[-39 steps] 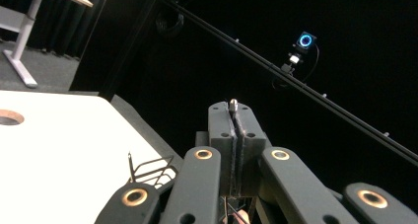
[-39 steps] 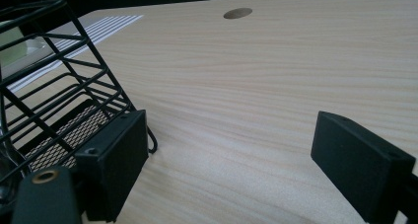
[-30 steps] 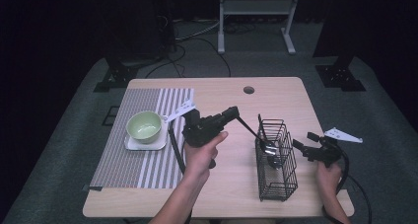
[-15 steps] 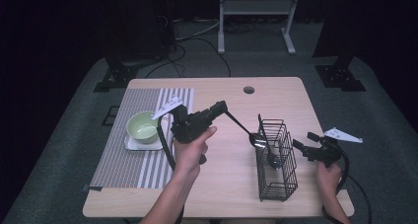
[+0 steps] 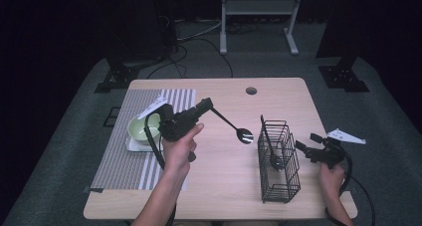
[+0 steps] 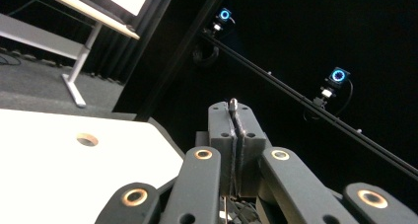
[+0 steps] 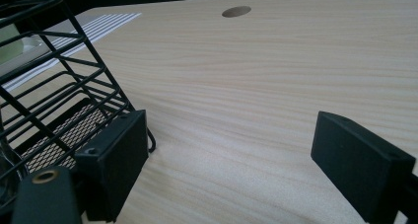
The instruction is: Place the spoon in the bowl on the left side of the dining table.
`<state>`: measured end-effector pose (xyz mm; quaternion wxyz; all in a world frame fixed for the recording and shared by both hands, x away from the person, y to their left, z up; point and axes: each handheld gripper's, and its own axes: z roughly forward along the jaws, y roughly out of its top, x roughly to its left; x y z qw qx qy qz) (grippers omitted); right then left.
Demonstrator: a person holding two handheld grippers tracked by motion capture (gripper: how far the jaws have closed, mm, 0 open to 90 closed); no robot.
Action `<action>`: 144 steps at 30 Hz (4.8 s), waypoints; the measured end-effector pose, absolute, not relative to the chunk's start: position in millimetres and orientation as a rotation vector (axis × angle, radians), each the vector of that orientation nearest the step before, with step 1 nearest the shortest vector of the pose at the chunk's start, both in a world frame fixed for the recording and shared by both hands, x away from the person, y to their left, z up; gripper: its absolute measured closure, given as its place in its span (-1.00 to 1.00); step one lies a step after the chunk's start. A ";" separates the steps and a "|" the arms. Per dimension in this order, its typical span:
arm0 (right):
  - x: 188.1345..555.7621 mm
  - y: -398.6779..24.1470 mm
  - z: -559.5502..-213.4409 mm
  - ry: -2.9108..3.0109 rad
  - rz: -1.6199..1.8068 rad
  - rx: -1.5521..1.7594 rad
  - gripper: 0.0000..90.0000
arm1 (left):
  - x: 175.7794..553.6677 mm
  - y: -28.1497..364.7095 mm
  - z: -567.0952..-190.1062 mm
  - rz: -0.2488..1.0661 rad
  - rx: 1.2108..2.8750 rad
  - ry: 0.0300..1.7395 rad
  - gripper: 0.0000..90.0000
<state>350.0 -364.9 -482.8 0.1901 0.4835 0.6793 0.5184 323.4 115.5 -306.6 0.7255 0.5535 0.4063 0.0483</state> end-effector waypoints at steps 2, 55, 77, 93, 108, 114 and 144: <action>350.0 -364.9 -482.8 1.911 1.456 1.357 -0.71 | 324.4 119.5 -306.8 0.114 1.217 0.903 0.98; 350.2 -364.6 -482.8 1.911 1.448 1.357 -0.71 | 339.6 198.5 -312.0 0.250 1.133 1.068 0.98; 350.2 -364.2 -482.7 1.915 1.441 1.362 -0.71 | 343.3 226.2 -314.0 0.297 1.089 1.134 0.98; 350.4 -364.2 -482.7 1.914 1.442 1.365 -0.71 | 344.3 243.4 -312.5 0.328 1.065 1.171 0.98; 350.5 -364.0 -482.7 1.914 1.440 1.367 -0.71 | 343.2 264.2 -313.0 0.362 1.040 1.207 0.98; 350.5 -364.0 -482.7 1.914 1.440 1.367 -0.71 | 342.8 270.3 -313.9 0.370 1.025 1.223 0.98; 350.6 -363.7 -482.7 1.916 1.435 1.367 -0.71 | 344.5 314.6 -326.6 0.447 0.943 1.339 0.98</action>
